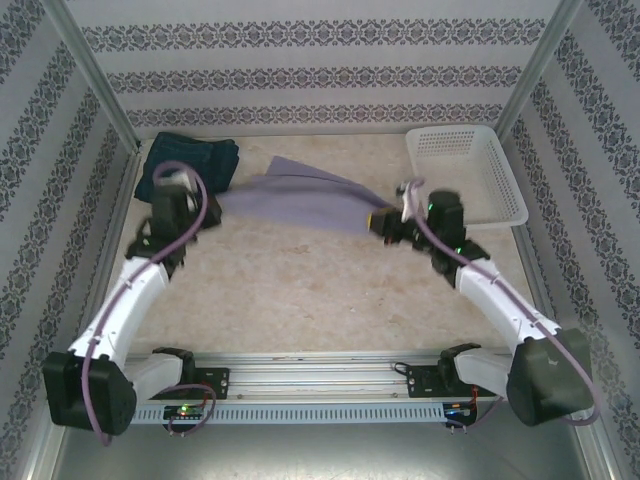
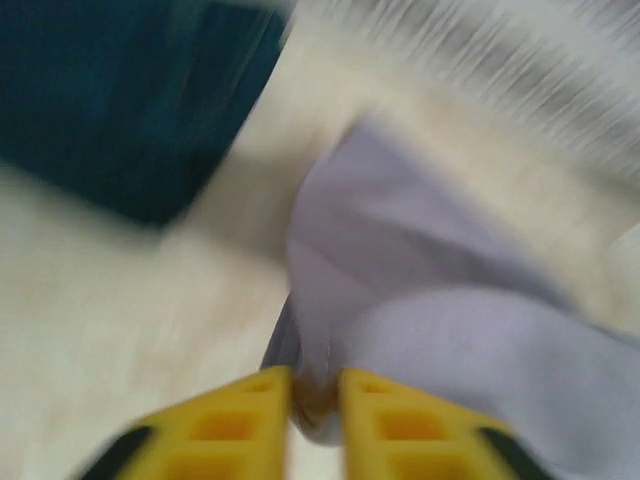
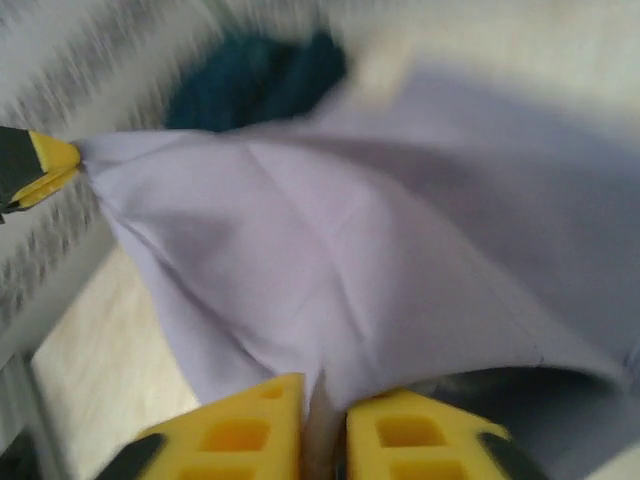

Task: Fold and stack the skirts

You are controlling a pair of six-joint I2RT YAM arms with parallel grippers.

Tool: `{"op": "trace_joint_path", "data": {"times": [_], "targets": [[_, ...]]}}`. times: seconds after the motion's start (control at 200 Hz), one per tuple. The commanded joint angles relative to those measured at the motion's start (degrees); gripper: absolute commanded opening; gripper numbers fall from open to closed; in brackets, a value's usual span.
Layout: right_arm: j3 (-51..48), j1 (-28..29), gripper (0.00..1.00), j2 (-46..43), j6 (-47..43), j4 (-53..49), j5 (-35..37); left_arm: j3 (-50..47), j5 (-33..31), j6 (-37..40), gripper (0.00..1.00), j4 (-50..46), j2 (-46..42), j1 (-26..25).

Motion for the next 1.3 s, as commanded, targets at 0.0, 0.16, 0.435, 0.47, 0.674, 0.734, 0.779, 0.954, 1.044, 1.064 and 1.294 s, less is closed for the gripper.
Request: {"op": "trace_joint_path", "data": {"times": [0.0,0.16,0.435,0.47,0.674,0.734,0.779,0.954,1.044,1.064,1.294], "targets": [[-6.99,5.03,0.44,-10.78,1.18,-5.83,5.15,-9.32,-3.28,-10.3,0.51,-7.37,-12.1,0.18],[-11.08,6.81,0.86,-22.32,6.88,-14.68,13.16,-8.69,-12.8,-12.06,1.0,-23.45,-28.56,0.27],[-3.4,4.54,0.98,-7.9,15.76,-5.05,19.78,0.6,7.31,-13.23,1.0,-5.12,2.3,-1.84],[-1.3,4.56,0.98,-4.46,17.37,-5.24,18.9,2.01,7.52,-13.02,1.0,-3.56,6.48,-3.57],[9.85,7.05,0.98,15.87,25.38,-10.3,19.33,5.86,9.12,-13.2,1.0,-3.26,22.96,-7.59],[11.63,7.55,0.98,20.28,25.94,-9.0,18.34,3.95,8.95,-14.4,1.0,-3.29,24.35,-7.77],[13.7,7.63,0.98,23.4,25.87,-9.53,17.5,1.8,8.82,-15.59,1.0,-3.08,24.37,-7.76],[22.8,7.85,0.98,34.34,20.87,-16.92,17.47,-4.66,9.7,-18.57,1.0,-4.23,20.81,-8.84],[27.25,7.64,0.98,39.38,18.26,-17.93,17.19,-7.43,11.15,-20.82,1.0,-6.11,17.69,-9.56],[28.44,7.63,0.98,40.53,17.48,-18.14,16.92,-8.09,12.13,-21.51,1.0,-6.13,16.8,-9.84],[31.71,7.16,0.98,36.01,13.5,-26.53,21.71,-5.31,13.65,-24.93,1.0,-14.12,6.33,-12.21]]}}
